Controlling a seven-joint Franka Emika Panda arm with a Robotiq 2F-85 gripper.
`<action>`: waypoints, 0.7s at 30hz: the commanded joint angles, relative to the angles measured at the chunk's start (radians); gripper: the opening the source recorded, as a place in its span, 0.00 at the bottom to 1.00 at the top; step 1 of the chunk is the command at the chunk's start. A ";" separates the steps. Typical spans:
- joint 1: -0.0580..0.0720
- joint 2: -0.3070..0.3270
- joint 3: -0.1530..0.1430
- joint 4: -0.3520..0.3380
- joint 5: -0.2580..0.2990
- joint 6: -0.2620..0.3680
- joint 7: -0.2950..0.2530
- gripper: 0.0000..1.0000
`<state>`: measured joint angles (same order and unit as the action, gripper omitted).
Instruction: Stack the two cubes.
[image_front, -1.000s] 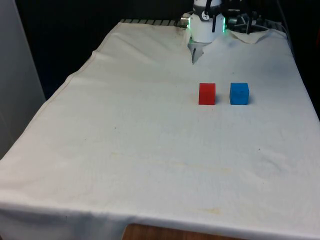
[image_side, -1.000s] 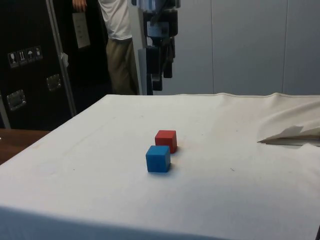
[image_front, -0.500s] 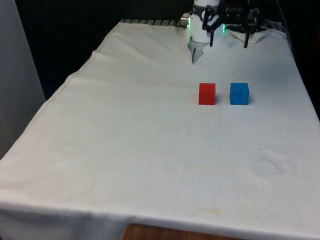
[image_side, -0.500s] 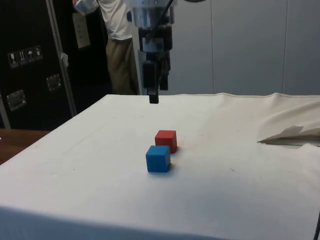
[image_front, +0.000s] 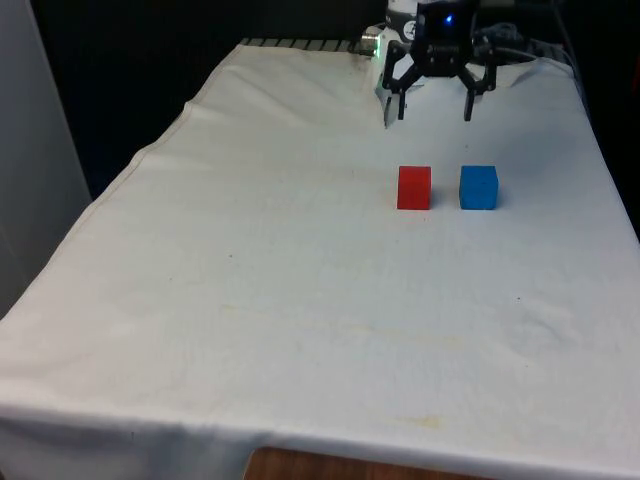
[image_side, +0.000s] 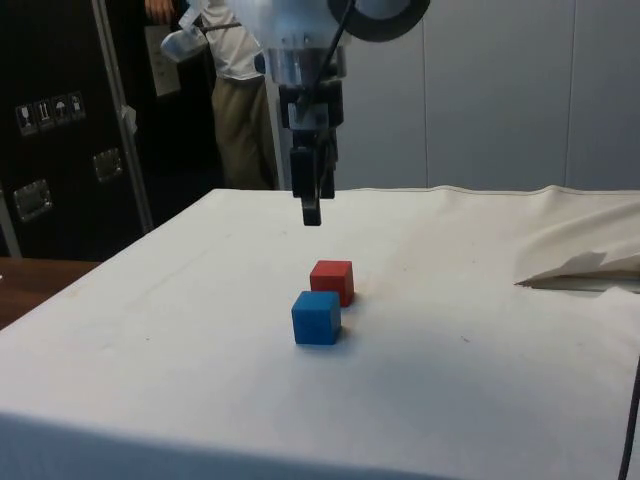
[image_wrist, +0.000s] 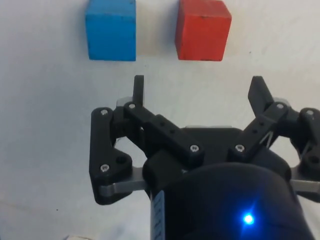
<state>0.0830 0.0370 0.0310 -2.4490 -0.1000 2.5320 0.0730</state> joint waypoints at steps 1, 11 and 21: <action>-0.001 0.012 -0.002 0.001 -0.003 0.015 -0.008 1.00; 0.000 0.042 -0.005 0.002 -0.005 0.035 -0.012 1.00; -0.003 0.105 -0.027 0.002 -0.004 0.094 -0.029 1.00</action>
<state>0.0830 0.1360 0.0070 -2.4490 -0.1000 2.6160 0.0470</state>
